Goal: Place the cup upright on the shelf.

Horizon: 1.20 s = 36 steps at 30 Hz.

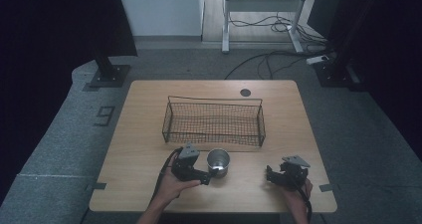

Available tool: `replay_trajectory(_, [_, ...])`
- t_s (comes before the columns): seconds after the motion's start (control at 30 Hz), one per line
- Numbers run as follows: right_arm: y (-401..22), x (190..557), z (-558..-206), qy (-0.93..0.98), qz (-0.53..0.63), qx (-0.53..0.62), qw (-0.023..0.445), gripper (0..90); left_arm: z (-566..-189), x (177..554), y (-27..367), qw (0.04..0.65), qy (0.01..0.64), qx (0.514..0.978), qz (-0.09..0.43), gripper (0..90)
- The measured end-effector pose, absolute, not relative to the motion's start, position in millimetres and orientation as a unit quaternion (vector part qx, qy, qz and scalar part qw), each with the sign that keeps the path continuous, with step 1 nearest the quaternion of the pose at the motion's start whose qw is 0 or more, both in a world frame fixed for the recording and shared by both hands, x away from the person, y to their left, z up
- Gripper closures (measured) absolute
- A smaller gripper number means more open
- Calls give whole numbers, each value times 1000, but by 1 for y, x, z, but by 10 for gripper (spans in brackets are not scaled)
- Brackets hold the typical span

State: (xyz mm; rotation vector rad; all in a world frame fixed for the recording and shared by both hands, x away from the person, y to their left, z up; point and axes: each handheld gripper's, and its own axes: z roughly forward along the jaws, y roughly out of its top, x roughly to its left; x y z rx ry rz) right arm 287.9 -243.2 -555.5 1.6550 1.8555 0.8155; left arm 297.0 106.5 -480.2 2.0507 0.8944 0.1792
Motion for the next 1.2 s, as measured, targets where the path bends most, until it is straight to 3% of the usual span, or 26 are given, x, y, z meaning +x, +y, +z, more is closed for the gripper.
replay_trajectory(1.2, [-243, 288, -555, 685, 302, 610, 259, 82, -504, 315, 66, 404, 361, 836, 88, 0])
